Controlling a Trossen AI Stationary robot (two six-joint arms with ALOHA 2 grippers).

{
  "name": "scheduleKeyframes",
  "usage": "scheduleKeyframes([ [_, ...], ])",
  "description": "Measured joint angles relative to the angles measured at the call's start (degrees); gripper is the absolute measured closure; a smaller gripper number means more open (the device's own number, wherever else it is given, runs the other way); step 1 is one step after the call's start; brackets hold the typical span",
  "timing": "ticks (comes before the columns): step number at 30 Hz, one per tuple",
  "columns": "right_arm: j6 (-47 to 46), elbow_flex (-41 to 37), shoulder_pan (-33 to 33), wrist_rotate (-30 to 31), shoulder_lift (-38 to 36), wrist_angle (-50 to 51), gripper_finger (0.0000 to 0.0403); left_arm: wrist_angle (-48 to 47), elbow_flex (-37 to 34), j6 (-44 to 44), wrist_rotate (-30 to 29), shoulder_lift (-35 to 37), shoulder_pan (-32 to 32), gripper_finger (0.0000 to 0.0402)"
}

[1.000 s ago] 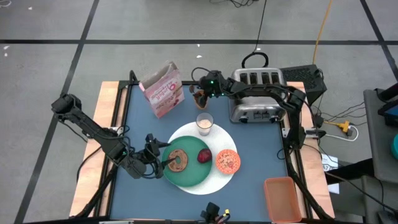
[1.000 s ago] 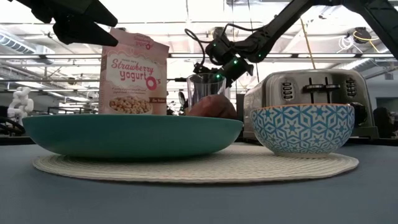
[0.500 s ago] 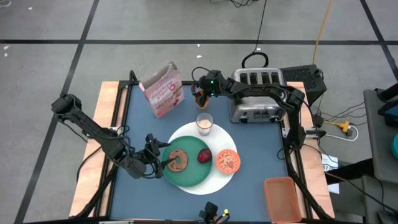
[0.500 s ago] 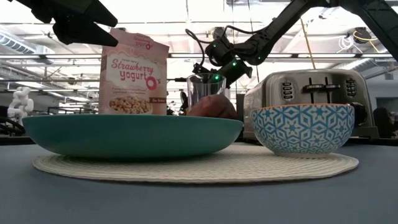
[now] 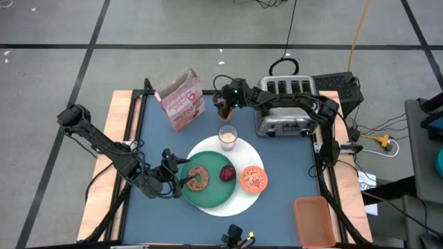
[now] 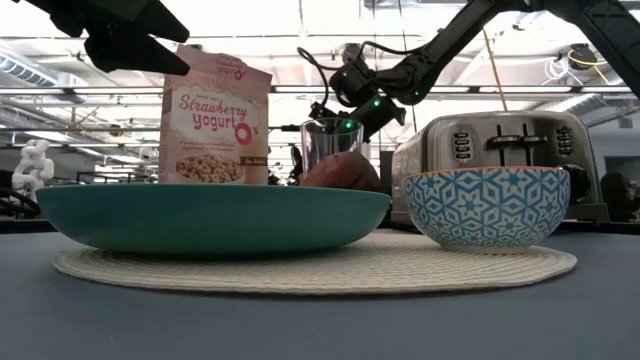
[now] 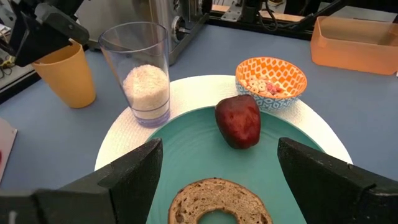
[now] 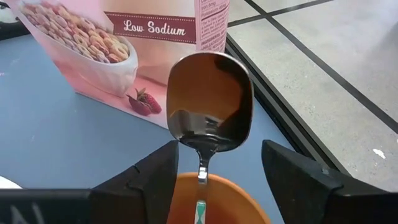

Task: Arrange a breakfast setting
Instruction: Put the spoon beside the orange bowl

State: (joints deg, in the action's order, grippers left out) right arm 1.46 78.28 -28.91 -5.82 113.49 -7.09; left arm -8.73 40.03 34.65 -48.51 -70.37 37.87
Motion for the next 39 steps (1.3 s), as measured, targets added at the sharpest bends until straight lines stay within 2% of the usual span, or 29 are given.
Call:
scheduleKeyframes([
  [26,0.3,0.0,0.0,0.0,0.1,0.1,0.0379,0.0,0.0,0.2,0.0,0.0,0.0,0.008],
  [30,0.3,0.0,0.0,0.0,0.2,0.1,0.0397,0.0,0.0,0.1,0.0,0.0,0.0,0.008],
  [39,0.3,0.0,0.0,0.0,0.2,0.1,0.0397,0.0,0.0,0.1,0.0,0.0,0.0,0.008],
])
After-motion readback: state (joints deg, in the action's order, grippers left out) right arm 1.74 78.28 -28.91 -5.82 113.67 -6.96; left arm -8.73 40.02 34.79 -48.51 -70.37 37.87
